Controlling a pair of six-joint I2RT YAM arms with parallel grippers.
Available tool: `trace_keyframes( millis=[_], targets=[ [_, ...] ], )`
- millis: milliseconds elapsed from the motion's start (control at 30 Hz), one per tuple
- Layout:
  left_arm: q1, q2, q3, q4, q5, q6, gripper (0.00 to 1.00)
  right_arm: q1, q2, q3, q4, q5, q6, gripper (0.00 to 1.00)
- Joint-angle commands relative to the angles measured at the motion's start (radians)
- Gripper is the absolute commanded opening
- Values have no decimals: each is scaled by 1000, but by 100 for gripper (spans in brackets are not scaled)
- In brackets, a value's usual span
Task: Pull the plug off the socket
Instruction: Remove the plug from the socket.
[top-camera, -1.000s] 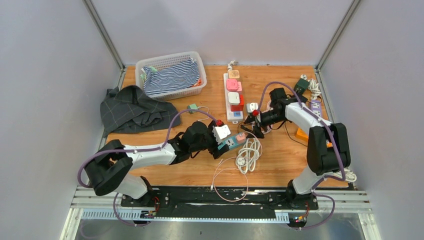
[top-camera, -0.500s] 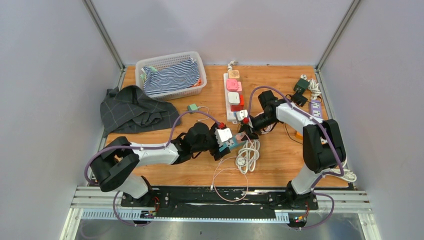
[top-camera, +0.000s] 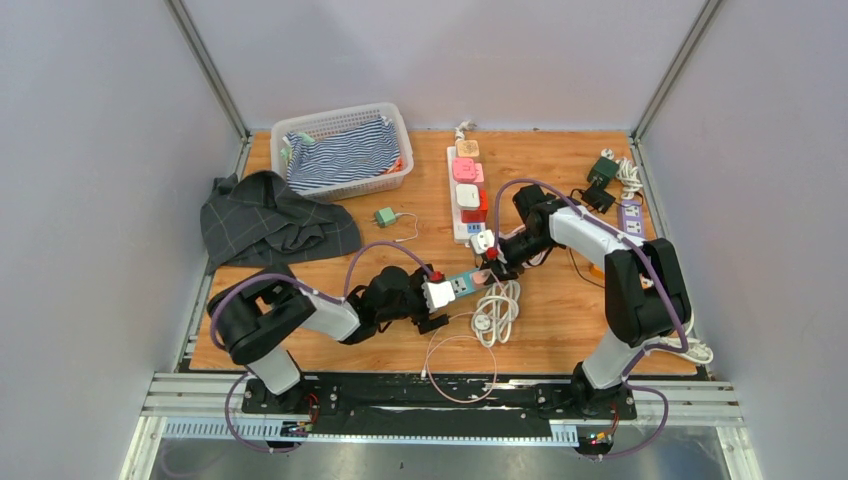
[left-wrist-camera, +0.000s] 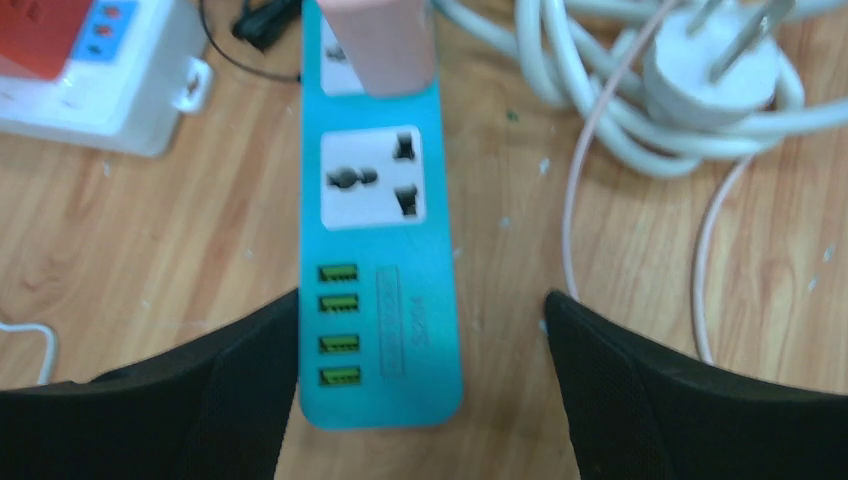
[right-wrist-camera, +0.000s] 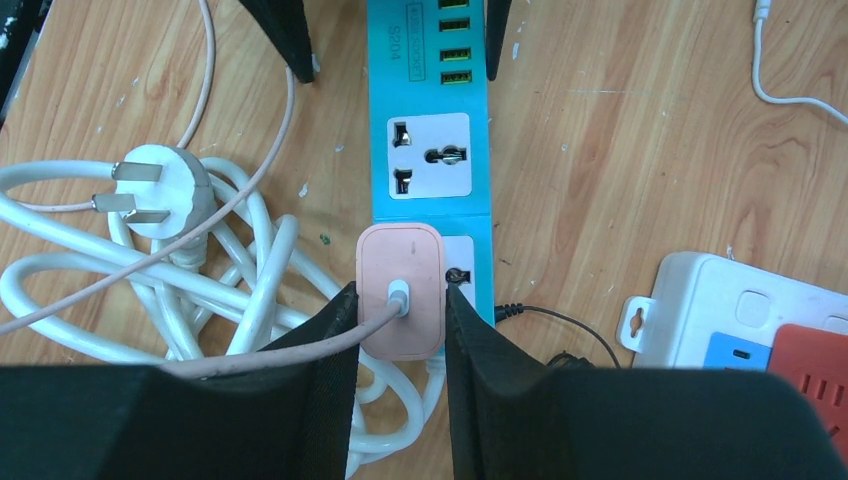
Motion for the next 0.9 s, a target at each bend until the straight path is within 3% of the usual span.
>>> trace_keyframes(
  millis=[0,100,300,533,600,867],
  targets=[
    [0,105,-84,331,0,76,87,-2,4,-7,-96,69,-67,2],
    [1,130,-88,366,-18,71,86,-9,10,-3,-109,71,-73,1],
    [2,140,-43,284,-44,50,80,-11,28,10,-120,68,-65,0],
    [3,141,-15,231,-22,39,42,-11,21,15,-121,65,-53,0],
    [3,151,-11,235,-23,27,38,-12,15,15,-121,62,-49,0],
    [5,171,-58,345,-21,18,7,26,2,20,-161,12,-58,0]
  ],
)
